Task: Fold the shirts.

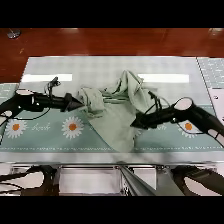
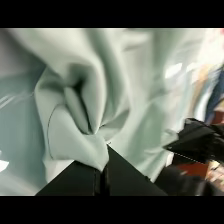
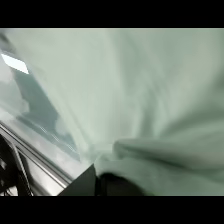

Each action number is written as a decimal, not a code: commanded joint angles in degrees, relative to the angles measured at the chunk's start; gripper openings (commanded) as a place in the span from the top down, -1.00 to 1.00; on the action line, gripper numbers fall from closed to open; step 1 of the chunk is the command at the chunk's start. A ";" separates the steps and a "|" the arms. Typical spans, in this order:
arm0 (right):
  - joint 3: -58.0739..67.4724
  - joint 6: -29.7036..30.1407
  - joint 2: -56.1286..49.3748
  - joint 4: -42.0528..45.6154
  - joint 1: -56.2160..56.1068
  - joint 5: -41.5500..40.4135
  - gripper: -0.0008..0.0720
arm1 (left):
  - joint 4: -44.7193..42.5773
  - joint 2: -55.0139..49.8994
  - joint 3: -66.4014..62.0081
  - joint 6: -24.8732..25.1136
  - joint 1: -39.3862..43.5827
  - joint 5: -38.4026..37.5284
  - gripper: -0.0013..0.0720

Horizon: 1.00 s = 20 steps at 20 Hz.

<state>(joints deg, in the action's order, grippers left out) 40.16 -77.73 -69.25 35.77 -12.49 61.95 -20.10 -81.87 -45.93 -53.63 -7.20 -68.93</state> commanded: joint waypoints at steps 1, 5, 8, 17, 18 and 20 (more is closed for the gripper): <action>15.32 -0.50 0.46 1.66 6.34 3.72 0.93 | 16.76 5.92 -3.85 3.76 -4.02 -3.89 0.91; 45.33 -5.60 0.55 10.67 11.39 5.31 0.93 | 19.65 16.11 -19.65 1.66 -4.20 1.60 0.91; 66.79 -8.07 0.63 19.32 11.30 8.57 0.93 | 15.08 20.72 -34.91 -3.52 -4.33 8.70 0.91; 79.45 -4.87 18.84 23.02 11.30 13.79 0.93 | -20.48 29.40 -71.06 -18.05 -4.33 12.83 0.91; 79.45 -4.79 20.74 23.08 11.30 14.08 0.93 | -20.48 31.12 -71.47 -18.03 -4.33 12.92 0.91; 79.45 -4.70 24.06 23.26 11.32 14.43 0.93 | -20.48 34.10 -71.43 -18.03 -4.33 11.87 0.91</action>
<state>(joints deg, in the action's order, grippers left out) 118.85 -83.07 -50.28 58.19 -1.21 74.94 -36.56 -51.55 -114.13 -70.26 -11.49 -56.97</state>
